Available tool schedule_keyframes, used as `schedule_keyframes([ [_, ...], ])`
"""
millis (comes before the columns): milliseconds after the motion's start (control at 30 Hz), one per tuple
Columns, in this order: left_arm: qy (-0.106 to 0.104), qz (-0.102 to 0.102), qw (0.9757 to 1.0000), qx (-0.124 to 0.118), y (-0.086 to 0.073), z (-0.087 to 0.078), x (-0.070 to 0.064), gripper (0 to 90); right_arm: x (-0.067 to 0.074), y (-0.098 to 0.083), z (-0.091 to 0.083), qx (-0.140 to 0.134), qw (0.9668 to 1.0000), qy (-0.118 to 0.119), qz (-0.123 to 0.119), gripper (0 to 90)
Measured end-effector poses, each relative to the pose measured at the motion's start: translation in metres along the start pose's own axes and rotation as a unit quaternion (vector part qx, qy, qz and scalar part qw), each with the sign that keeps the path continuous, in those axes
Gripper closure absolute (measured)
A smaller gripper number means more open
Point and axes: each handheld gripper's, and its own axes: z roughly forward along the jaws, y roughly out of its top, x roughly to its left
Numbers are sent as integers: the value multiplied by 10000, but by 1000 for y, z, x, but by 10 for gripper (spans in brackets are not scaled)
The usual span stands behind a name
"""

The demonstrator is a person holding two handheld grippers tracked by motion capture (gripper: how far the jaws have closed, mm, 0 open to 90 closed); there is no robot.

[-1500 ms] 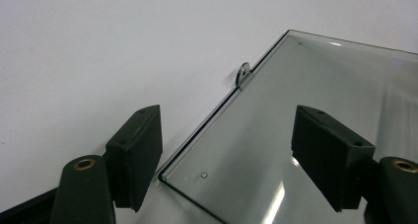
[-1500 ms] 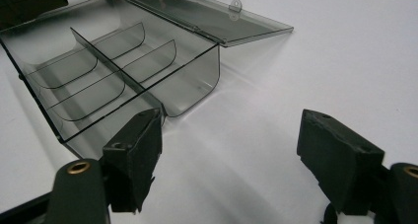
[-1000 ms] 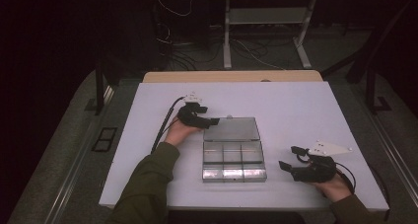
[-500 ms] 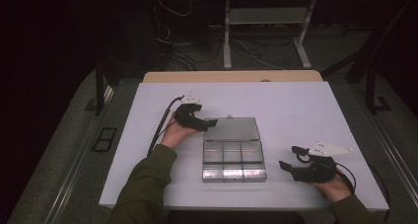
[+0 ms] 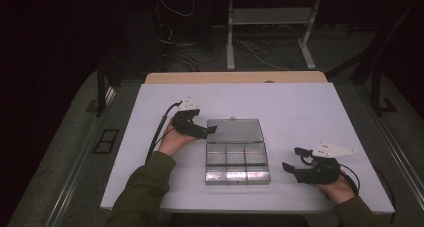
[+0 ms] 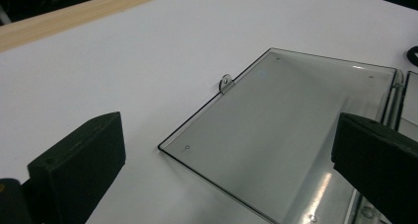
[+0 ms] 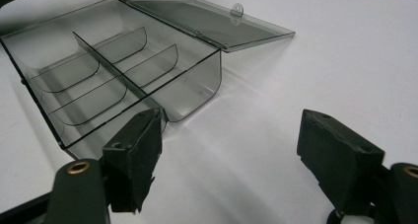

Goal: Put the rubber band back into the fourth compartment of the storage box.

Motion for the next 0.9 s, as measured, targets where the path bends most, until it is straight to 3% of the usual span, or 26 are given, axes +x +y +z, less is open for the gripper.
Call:
schedule_keyframes([
  [467, -21, 51, 9999, -106, -9, -24, -16, 0, -1, -1, 1, 8, 10000, 38, 60, 248],
  [900, 50, 39, 9999, -104, -30, -40, -30, 0, -2, -1, 0, -7, 10000, 21, 66, 248],
])
